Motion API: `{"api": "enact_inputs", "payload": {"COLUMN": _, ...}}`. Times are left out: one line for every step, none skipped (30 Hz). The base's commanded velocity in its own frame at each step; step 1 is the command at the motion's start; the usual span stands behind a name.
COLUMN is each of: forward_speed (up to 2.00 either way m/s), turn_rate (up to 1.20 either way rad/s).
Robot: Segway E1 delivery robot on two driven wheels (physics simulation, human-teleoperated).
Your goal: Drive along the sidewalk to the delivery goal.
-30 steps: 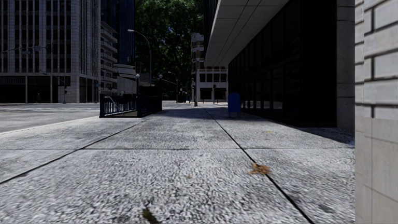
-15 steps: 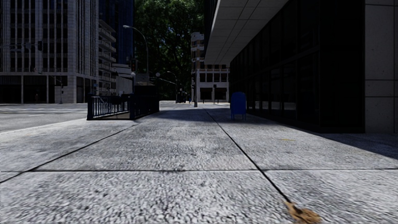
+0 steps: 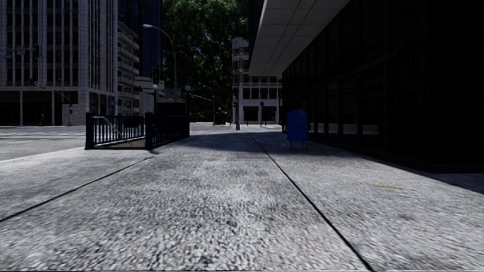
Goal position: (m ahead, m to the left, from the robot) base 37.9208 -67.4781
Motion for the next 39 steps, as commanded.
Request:
{"api": "enact_inputs", "payload": {"forward_speed": 2.00, "turn_rate": 0.00}}
{"api": "enact_inputs", "payload": {"forward_speed": 2.00, "turn_rate": 0.00}}
{"api": "enact_inputs", "payload": {"forward_speed": 2.00, "turn_rate": 0.00}}
{"api": "enact_inputs", "payload": {"forward_speed": 2.00, "turn_rate": -0.36}}
{"api": "enact_inputs", "payload": {"forward_speed": 2.00, "turn_rate": -0.63}}
{"api": "enact_inputs", "payload": {"forward_speed": 2.00, "turn_rate": -0.74}}
{"api": "enact_inputs", "payload": {"forward_speed": 2.00, "turn_rate": -0.46}}
{"api": "enact_inputs", "payload": {"forward_speed": 2.00, "turn_rate": 0.00}}
{"api": "enact_inputs", "payload": {"forward_speed": 2.00, "turn_rate": 0.00}}
{"api": "enact_inputs", "payload": {"forward_speed": 2.00, "turn_rate": 0.00}}
{"api": "enact_inputs", "payload": {"forward_speed": 2.00, "turn_rate": 0.00}}
{"api": "enact_inputs", "payload": {"forward_speed": 2.00, "turn_rate": 0.00}}
{"api": "enact_inputs", "payload": {"forward_speed": 2.00, "turn_rate": 0.00}}
{"api": "enact_inputs", "payload": {"forward_speed": 2.00, "turn_rate": 0.00}}
{"api": "enact_inputs", "payload": {"forward_speed": 2.00, "turn_rate": 0.00}}
{"api": "enact_inputs", "payload": {"forward_speed": 2.00, "turn_rate": 0.00}}
{"api": "enact_inputs", "payload": {"forward_speed": 2.00, "turn_rate": 0.00}}
{"api": "enact_inputs", "payload": {"forward_speed": 2.00, "turn_rate": 0.00}}
{"api": "enact_inputs", "payload": {"forward_speed": 2.00, "turn_rate": 0.00}}
{"api": "enact_inputs", "payload": {"forward_speed": 2.00, "turn_rate": 0.00}}
{"api": "enact_inputs", "payload": {"forward_speed": 2.00, "turn_rate": 0.00}}
{"api": "enact_inputs", "payload": {"forward_speed": 2.00, "turn_rate": 0.00}}
{"api": "enact_inputs", "payload": {"forward_speed": 2.00, "turn_rate": 0.00}}
{"api": "enact_inputs", "payload": {"forward_speed": 2.00, "turn_rate": 0.00}}
{"api": "enact_inputs", "payload": {"forward_speed": 2.00, "turn_rate": 0.00}}
{"api": "enact_inputs", "payload": {"forward_speed": 2.00, "turn_rate": 0.00}}
{"api": "enact_inputs", "payload": {"forward_speed": 2.00, "turn_rate": 0.00}}
{"api": "enact_inputs", "payload": {"forward_speed": 2.00, "turn_rate": -0.48}}
{"api": "enact_inputs", "payload": {"forward_speed": 2.00, "turn_rate": -0.70}}
{"api": "enact_inputs", "payload": {"forward_speed": 2.00, "turn_rate": -0.77}}
{"api": "enact_inputs", "payload": {"forward_speed": 2.00, "turn_rate": -0.28}}
{"api": "enact_inputs", "payload": {"forward_speed": 2.00, "turn_rate": -0.08}}
{"api": "enact_inputs", "payload": {"forward_speed": 2.00, "turn_rate": -0.02}}
{"api": "enact_inputs", "payload": {"forward_speed": 2.00, "turn_rate": -0.02}}
{"api": "enact_inputs", "payload": {"forward_speed": 2.00, "turn_rate": -0.01}}
{"api": "enact_inputs", "payload": {"forward_speed": 2.00, "turn_rate": 0.00}}
{"api": "enact_inputs", "payload": {"forward_speed": 2.00, "turn_rate": 0.00}}
{"api": "enact_inputs", "payload": {"forward_speed": 2.00, "turn_rate": 0.00}}
{"api": "enact_inputs", "payload": {"forward_speed": 2.00, "turn_rate": 0.00}}
